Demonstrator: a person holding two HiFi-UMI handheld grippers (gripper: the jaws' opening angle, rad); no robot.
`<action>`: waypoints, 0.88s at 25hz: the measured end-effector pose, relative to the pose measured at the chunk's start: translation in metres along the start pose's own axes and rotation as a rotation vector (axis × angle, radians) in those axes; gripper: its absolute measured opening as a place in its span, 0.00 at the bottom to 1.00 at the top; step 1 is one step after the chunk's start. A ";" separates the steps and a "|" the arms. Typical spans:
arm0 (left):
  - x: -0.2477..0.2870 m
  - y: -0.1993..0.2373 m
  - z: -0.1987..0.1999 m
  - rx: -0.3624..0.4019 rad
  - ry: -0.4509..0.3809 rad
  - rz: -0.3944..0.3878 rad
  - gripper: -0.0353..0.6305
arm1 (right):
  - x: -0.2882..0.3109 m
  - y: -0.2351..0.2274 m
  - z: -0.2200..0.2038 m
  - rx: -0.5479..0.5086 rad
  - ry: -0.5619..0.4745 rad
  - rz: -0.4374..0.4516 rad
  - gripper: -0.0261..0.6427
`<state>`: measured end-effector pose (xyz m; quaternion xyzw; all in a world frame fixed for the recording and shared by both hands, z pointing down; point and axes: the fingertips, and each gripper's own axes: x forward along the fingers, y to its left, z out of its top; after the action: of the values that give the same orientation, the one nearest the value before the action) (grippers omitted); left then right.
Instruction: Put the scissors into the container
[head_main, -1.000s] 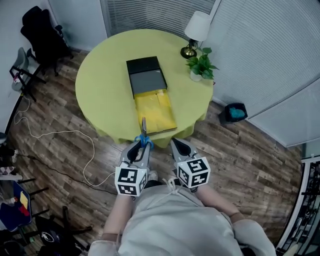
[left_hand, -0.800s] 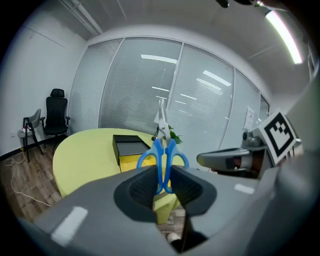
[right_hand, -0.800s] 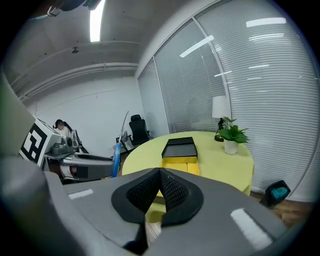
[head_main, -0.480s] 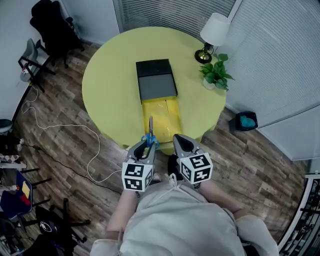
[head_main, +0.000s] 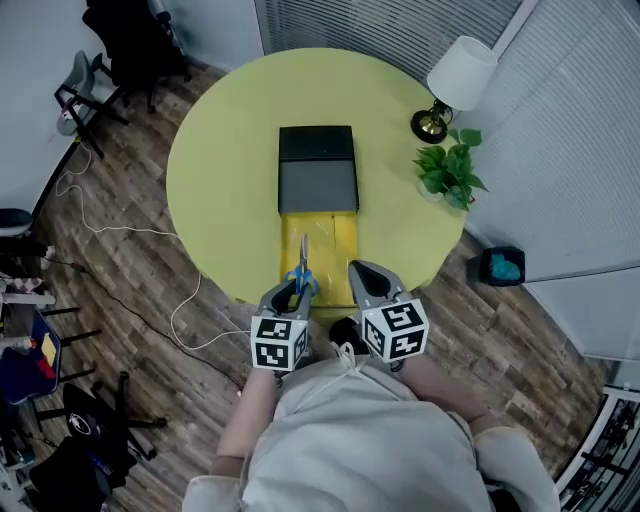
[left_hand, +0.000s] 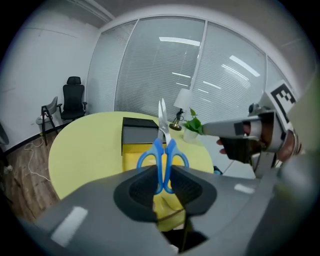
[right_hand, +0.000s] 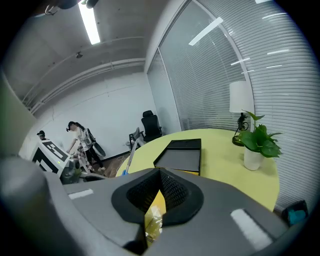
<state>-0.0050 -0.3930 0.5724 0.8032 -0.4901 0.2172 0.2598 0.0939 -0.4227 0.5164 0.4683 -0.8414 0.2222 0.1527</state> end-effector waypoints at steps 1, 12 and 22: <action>0.008 0.000 -0.002 -0.003 0.016 0.005 0.17 | 0.003 -0.005 0.000 0.000 0.008 0.007 0.04; 0.085 0.004 -0.020 0.017 0.201 0.043 0.18 | 0.028 -0.046 0.004 0.012 0.048 0.053 0.04; 0.119 0.015 -0.056 0.015 0.426 0.058 0.18 | 0.038 -0.062 0.007 0.026 0.041 0.055 0.04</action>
<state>0.0270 -0.4431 0.6903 0.7267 -0.4453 0.3930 0.3453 0.1272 -0.4823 0.5421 0.4421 -0.8478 0.2469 0.1573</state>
